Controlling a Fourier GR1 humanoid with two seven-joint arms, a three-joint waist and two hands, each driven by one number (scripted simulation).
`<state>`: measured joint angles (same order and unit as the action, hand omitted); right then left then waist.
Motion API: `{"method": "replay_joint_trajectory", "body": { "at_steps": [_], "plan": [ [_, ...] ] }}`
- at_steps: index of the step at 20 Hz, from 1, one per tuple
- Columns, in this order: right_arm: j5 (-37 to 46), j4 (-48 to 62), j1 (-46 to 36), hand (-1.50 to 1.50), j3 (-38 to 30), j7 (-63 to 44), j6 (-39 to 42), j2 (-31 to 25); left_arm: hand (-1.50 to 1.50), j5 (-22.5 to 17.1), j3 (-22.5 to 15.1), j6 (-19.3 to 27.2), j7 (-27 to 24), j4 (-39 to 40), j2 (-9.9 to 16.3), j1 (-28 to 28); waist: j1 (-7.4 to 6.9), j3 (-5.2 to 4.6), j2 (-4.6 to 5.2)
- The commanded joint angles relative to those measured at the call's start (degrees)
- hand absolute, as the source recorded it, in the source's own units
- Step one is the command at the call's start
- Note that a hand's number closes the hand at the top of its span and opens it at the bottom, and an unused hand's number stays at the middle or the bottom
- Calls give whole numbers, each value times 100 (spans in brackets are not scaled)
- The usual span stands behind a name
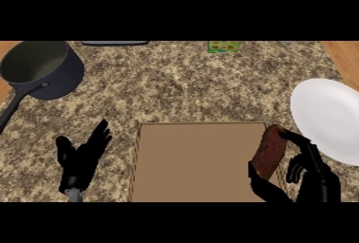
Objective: Pick the sweet potato from the tray and place it in the plate
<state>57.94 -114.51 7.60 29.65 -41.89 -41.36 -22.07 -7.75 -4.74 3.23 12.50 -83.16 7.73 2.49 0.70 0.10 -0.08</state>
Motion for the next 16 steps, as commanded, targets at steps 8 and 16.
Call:
{"method": "replay_joint_trajectory", "body": {
  "at_steps": [8,16],
  "plan": [
    [-2937,1920,-186,150,-1804,2447,-1705,-884,0,93,72,-26,-219,366,-53,-147,-83,5,27],
    [-5230,4027,-1402,150,-3273,4683,-764,-1220,0,143,-112,32,-49,426,-309,-367,-134,17,47]
  ]
}}
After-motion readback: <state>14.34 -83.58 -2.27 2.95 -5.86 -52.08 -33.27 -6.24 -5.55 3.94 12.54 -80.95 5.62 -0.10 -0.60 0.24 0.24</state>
